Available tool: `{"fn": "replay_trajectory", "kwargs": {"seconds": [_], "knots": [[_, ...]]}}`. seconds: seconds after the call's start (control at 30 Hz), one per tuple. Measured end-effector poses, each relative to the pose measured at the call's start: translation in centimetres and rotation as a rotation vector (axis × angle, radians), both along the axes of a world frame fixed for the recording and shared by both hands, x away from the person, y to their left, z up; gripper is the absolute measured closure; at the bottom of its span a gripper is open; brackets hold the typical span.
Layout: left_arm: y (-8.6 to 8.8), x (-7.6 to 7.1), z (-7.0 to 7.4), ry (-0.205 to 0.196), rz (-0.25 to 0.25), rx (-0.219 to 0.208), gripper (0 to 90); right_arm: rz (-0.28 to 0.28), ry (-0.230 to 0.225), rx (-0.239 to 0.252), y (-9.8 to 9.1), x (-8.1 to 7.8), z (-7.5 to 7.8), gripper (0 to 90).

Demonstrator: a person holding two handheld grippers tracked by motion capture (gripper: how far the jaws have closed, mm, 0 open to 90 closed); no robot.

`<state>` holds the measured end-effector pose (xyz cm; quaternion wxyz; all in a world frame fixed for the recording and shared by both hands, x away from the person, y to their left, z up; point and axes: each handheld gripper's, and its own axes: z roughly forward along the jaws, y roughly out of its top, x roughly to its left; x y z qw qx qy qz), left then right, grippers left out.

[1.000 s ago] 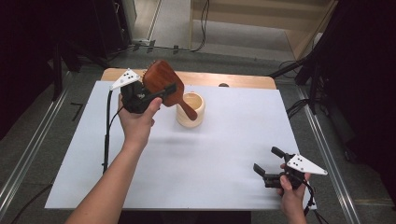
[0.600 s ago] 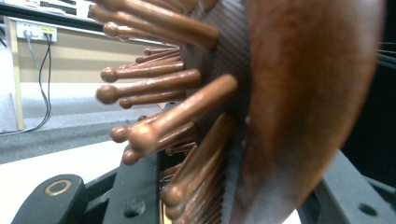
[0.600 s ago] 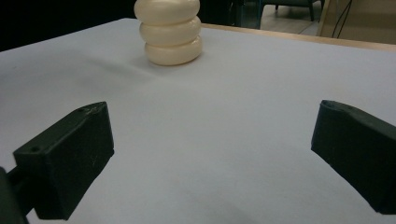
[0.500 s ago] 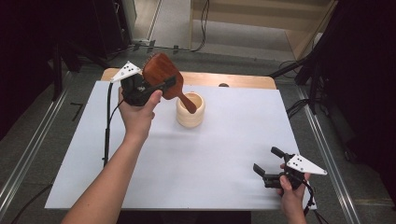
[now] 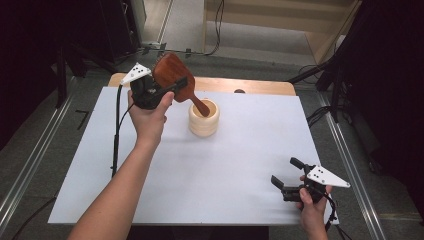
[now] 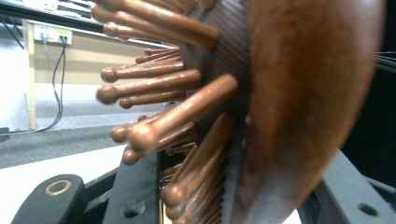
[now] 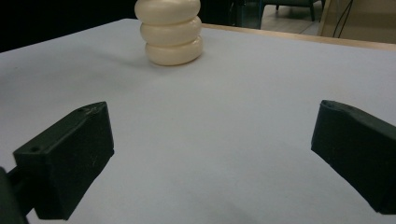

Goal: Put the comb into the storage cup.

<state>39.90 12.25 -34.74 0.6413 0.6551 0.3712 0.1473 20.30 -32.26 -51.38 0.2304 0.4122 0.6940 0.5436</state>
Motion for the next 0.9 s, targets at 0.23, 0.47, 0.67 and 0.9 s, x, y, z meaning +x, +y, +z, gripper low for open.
{"fn": "replay_trajectory", "kwargs": {"seconds": [0.23, 0.47, 0.67, 0.9], "knots": [[-0.3, 0.6, -0.6, 0.0, 0.019, 0.016, 58.0, 0.003, -0.001, 0.003, 0.0, 0.0, 0.0, 0.0], [-0.6, 1.0, -1.0, -0.001, 0.039, 0.024, 57.9, 0.002, 0.001, 0.006, 0.0, 0.0, 0.0, 0.0], [-1.0, 1.4, -1.6, 0.007, 0.046, 0.034, 57.8, 0.005, 0.0, 0.008, 0.0, 0.0, -0.1, 0.0], [-1.3, 1.7, -2.4, 0.018, 0.06, 0.044, 57.5, 0.006, 0.0, 0.009, 0.0, 0.1, -0.1, 0.0]]}}
